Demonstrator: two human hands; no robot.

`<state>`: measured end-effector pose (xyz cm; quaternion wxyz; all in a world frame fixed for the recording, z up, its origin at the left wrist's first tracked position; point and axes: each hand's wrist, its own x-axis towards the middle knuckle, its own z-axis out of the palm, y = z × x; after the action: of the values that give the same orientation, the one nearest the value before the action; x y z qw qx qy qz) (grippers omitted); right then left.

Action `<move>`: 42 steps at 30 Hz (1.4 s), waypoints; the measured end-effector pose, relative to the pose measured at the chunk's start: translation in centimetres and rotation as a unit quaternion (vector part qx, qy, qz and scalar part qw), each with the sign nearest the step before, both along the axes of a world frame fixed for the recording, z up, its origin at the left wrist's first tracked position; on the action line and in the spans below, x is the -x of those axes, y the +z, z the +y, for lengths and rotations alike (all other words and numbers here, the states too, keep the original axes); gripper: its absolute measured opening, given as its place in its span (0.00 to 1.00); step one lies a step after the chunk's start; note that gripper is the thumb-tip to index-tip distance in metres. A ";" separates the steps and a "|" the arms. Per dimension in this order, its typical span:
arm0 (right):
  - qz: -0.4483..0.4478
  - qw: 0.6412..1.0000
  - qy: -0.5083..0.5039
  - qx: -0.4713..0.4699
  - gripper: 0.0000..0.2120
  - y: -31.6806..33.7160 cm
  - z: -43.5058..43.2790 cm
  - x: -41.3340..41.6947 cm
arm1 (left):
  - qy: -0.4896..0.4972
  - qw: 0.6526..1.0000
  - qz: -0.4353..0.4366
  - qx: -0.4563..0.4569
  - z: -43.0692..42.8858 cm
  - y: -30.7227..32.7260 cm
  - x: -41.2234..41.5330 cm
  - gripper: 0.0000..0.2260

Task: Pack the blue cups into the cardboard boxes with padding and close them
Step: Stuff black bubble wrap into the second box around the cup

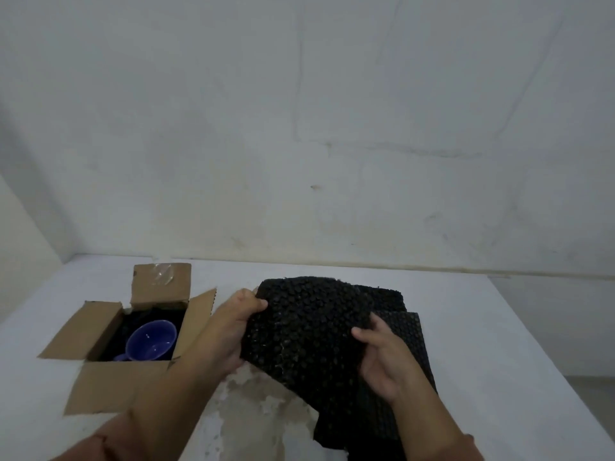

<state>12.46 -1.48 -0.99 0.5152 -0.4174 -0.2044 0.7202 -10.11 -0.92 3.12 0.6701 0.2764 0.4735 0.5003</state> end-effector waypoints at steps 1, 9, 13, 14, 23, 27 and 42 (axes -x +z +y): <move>-0.049 0.998 -0.027 -0.015 0.23 0.5 0.4 0.5 | 0.021 0.998 0.056 -0.018 0.1 0.1 0.8 0.09; -0.322 0.915 0.179 -0.164 0.40 4.4 1.0 4.8 | -0.062 0.978 0.195 -0.028 -0.2 0.0 8.1 0.19; -0.616 0.744 0.104 -0.238 0.10 6.1 1.6 8.3 | -0.018 0.941 0.335 -0.052 -0.9 0.9 10.4 0.07; -0.645 0.717 0.076 -0.251 0.08 6.7 1.9 9.2 | -0.010 0.924 0.376 -0.063 -1.0 1.4 10.9 0.05; -0.607 0.690 0.044 -0.393 0.08 11.9 3.5 19.1 | -0.111 0.762 0.602 -0.210 0.0 5.9 13.9 0.02; -0.406 0.876 0.043 -0.257 0.36 10.9 4.0 20.7 | -0.008 0.946 0.292 -0.143 0.6 5.8 16.4 0.04; -0.298 0.912 0.205 -0.192 0.20 8.7 5.3 25.0 | -0.114 0.991 0.067 -0.004 0.9 3.2 22.1 0.14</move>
<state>-12.54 3.80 7.66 0.3418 -0.4548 -0.5635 0.5990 -32.20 0.03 6.37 0.6885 0.3642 0.4809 0.4026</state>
